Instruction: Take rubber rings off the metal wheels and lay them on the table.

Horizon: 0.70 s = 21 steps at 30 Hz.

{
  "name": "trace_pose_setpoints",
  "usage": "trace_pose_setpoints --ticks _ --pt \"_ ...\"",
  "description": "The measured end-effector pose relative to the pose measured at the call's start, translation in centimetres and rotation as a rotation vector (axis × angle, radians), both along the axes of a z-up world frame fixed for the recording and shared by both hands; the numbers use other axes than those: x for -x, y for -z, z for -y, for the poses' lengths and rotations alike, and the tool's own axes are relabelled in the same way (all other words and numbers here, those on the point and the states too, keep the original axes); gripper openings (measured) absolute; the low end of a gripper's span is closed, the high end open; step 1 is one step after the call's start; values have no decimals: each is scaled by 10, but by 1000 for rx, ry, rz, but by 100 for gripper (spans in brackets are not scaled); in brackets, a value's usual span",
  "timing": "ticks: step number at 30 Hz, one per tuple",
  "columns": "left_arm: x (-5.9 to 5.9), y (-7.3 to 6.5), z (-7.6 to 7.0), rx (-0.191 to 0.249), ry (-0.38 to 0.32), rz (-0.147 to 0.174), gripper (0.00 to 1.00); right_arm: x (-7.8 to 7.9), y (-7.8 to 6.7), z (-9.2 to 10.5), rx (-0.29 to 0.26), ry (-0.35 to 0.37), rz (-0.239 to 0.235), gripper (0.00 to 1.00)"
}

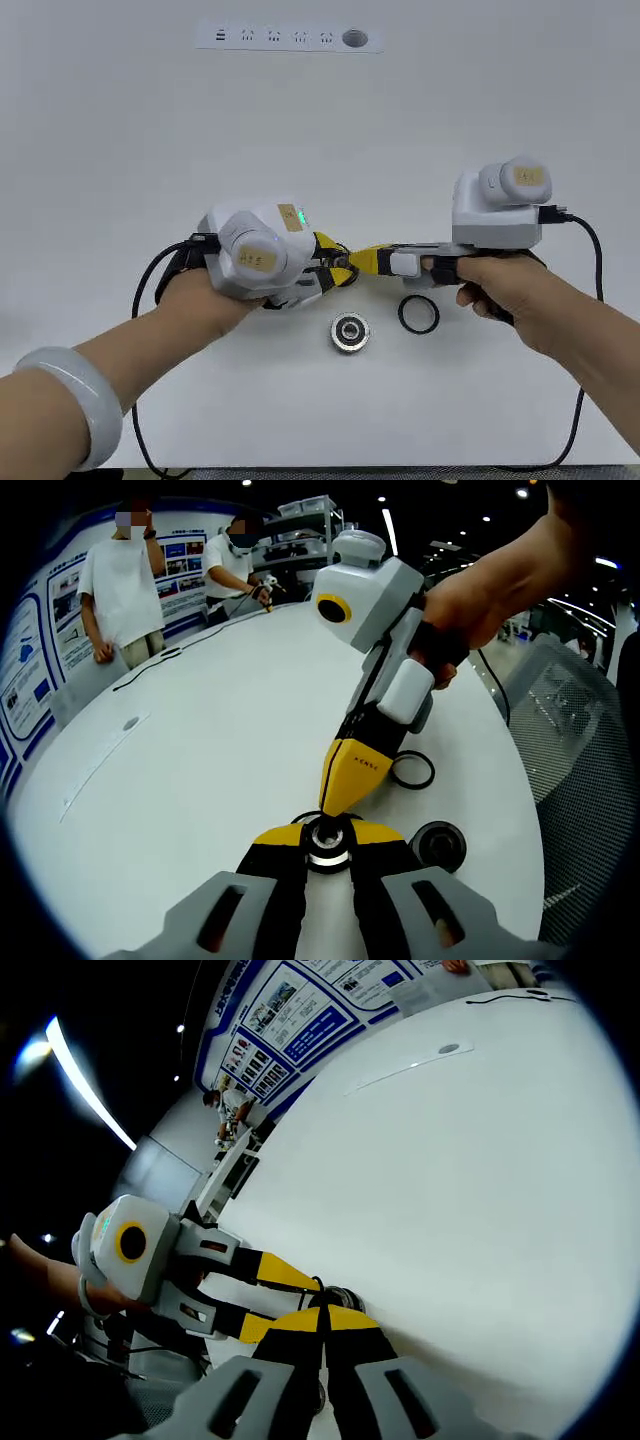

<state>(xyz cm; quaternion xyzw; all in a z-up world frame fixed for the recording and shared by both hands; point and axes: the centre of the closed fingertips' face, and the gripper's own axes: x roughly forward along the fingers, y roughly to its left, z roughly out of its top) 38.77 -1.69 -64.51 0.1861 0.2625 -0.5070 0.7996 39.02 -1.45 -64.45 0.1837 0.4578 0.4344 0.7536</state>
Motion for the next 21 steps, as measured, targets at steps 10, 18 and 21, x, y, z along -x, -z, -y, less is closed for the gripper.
trace_pose_setpoints --ticks 10,18,21 --pt "7 -4 -5 20 1 5 21 0 1 1 2 9 -5 2" --pt "10 -12 -12 50 -20 27 28 1 0 2 0 10 -5 2" --pt "9 -14 -17 50 -35 35 31 1 -1 2 -1 11 -3 2"
